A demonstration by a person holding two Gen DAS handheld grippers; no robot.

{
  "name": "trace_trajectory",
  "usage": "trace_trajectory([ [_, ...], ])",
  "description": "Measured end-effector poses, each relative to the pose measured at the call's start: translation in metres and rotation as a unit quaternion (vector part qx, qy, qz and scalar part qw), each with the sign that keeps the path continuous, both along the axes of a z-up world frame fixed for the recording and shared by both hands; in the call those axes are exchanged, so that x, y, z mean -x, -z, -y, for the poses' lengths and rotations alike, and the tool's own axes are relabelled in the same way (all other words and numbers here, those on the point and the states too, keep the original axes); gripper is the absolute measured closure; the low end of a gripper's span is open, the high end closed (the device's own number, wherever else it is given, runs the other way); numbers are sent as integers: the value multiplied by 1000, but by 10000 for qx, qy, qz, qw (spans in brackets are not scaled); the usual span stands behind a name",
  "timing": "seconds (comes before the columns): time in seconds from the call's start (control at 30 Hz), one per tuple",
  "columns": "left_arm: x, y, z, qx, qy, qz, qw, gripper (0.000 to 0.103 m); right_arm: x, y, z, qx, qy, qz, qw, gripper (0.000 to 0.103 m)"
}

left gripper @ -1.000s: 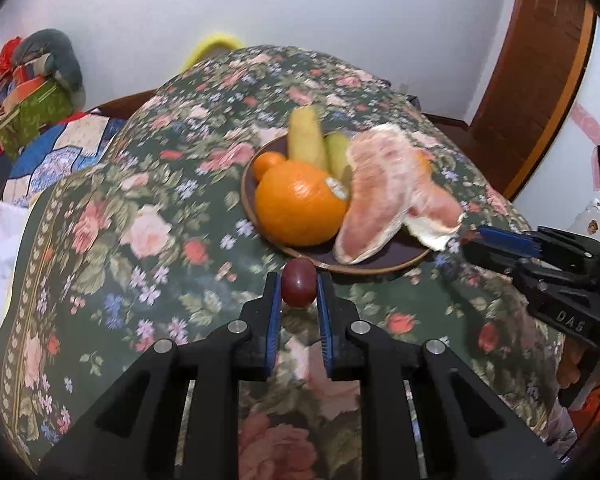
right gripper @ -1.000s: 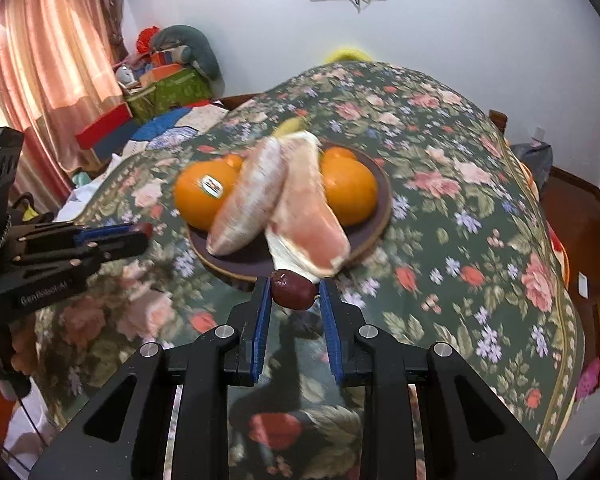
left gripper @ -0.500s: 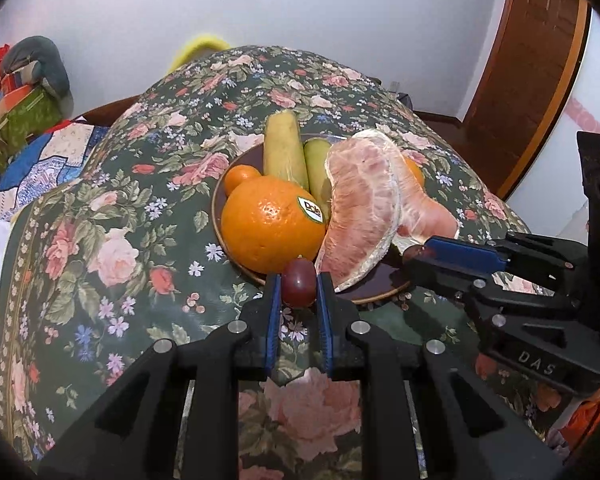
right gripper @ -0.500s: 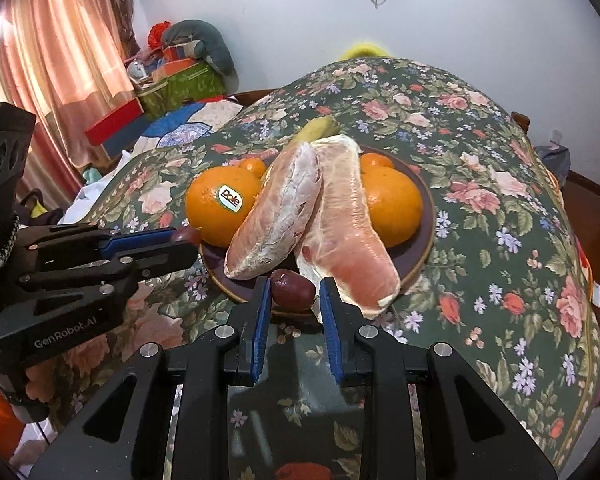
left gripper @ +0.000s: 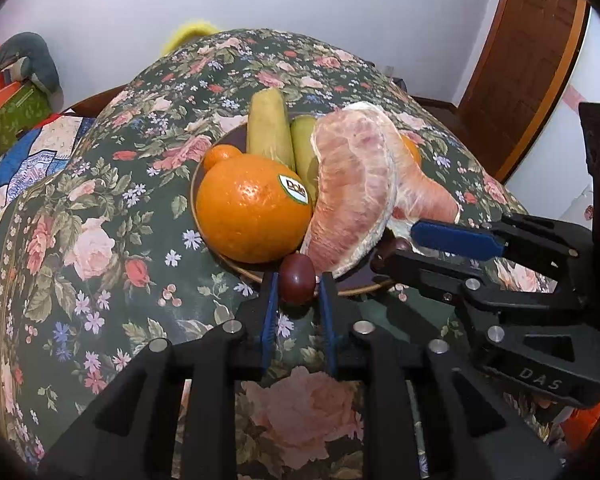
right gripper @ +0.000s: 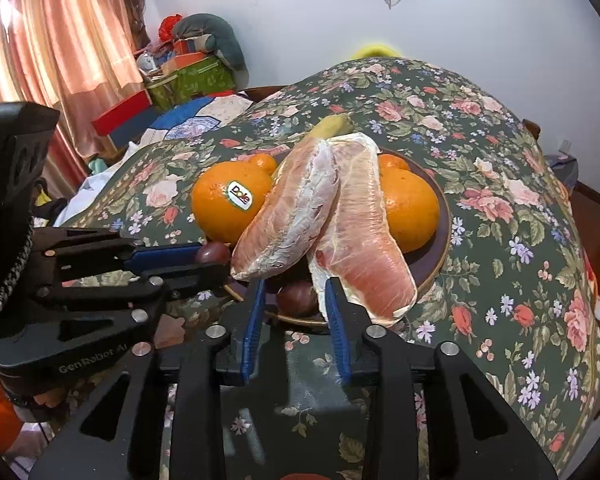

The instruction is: Organize fruits

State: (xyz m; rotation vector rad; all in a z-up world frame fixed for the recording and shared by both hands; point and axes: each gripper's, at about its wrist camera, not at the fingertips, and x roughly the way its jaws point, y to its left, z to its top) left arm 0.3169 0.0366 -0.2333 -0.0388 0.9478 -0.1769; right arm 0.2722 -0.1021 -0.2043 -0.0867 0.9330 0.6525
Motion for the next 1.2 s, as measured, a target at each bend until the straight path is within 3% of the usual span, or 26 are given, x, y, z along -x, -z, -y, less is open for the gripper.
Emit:
trace_trajectory([
  [0.33, 19, -26, -6, -15, -186, 241, 9995, 75, 11, -23, 10, -41, 166, 203, 9996, 68],
  [0.6, 68, -107, -13, 74, -499, 1162, 9919, 75, 46, -102, 36, -461, 568, 982, 9925, 68],
  [0.87, 150, -206, -4, 170, -561, 2422, 9684, 73, 110, -193, 57, -988, 823, 2029, 9707, 67],
  [1.03, 195, -239, 6, 105, -579, 2973, 9530, 53, 154, -229, 61, -1114, 903, 2560, 9560, 55],
  [1.2, 233, -256, 14, 40, -586, 3337, 9409, 34, 182, -243, 62, -1170, 1045, 2885, 9445, 38],
])
